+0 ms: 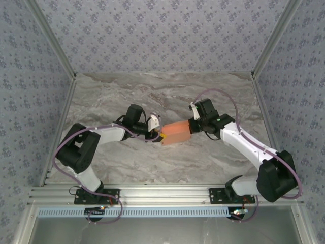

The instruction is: Fold the paper box

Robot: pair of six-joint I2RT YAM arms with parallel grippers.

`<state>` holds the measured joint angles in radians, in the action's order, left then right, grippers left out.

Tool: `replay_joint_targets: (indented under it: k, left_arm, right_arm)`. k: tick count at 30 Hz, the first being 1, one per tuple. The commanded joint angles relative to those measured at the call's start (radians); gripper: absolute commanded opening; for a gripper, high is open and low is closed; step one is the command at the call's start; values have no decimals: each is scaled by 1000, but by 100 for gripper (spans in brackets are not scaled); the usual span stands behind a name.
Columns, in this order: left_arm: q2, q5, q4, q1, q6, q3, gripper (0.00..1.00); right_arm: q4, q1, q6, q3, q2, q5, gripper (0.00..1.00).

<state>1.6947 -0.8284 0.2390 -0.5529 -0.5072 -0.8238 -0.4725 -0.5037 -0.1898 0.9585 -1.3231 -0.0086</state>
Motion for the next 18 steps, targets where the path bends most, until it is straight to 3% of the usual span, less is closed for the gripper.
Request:
replay_joint_targets:
  k: [1,18]
  left_arm:
    - [26,55,-28,-2,10,-22,43]
    - [24,78,-21,-3,37,-26,49]
  right_arm:
    - [-25,-11,-55,23,-1,40,5]
    - [46,-53,-115,-96,51,117,5]
